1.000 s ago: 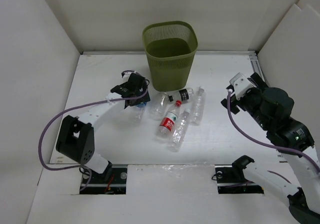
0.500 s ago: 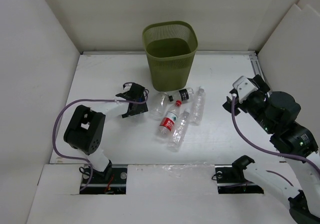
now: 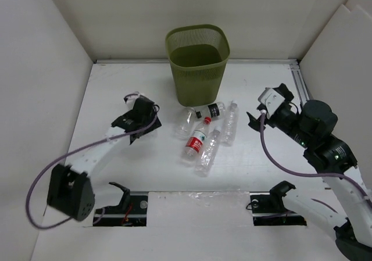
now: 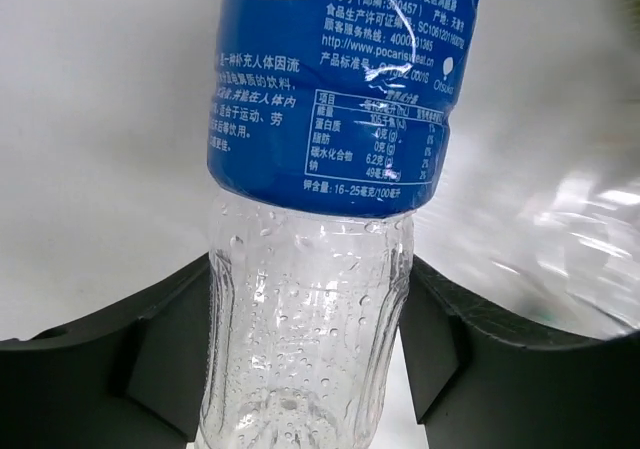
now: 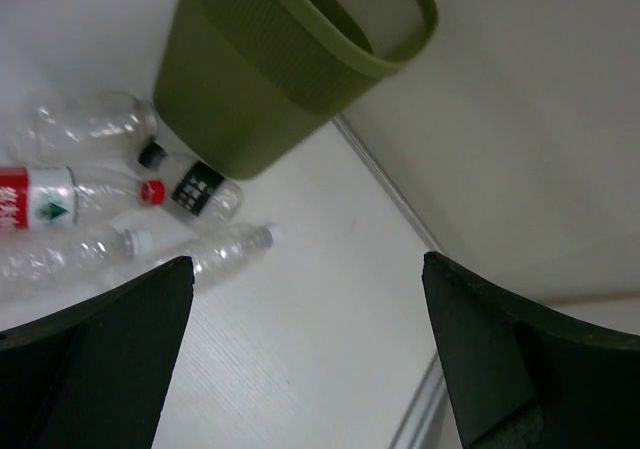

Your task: Put the plastic bottles in the bin

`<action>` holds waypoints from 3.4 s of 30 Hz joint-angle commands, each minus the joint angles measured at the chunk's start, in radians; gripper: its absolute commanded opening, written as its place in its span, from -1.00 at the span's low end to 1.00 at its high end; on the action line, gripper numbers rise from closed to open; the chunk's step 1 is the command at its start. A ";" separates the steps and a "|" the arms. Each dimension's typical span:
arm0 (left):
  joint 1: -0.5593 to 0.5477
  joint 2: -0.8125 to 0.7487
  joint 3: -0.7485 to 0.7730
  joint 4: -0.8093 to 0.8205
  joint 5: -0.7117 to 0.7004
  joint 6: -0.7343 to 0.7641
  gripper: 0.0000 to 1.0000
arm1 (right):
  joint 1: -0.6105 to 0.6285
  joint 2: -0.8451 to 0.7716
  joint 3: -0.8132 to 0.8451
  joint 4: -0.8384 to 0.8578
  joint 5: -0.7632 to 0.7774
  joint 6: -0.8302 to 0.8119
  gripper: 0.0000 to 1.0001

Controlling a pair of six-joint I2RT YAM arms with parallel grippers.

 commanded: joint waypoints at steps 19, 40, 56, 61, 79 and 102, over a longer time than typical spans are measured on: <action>-0.044 -0.534 0.191 0.578 0.833 0.473 -1.00 | 0.098 0.412 0.225 0.887 -0.835 0.505 1.00; -0.044 -0.445 0.189 0.762 1.023 0.451 -1.00 | 0.171 0.713 0.307 1.413 -0.873 0.897 1.00; -0.044 -0.485 0.212 0.708 0.683 0.408 0.98 | 0.150 0.848 0.416 1.488 -0.893 1.008 -1.00; -0.044 -0.462 0.269 0.553 0.548 0.381 0.98 | -0.032 0.970 0.717 1.251 -0.904 0.930 -1.00; -0.044 -0.359 0.192 0.308 0.382 0.310 0.98 | -0.352 1.661 1.393 1.047 -0.878 0.892 1.00; -0.198 0.072 0.105 0.419 0.235 0.339 0.98 | -0.303 0.532 0.180 0.994 -0.930 0.422 1.00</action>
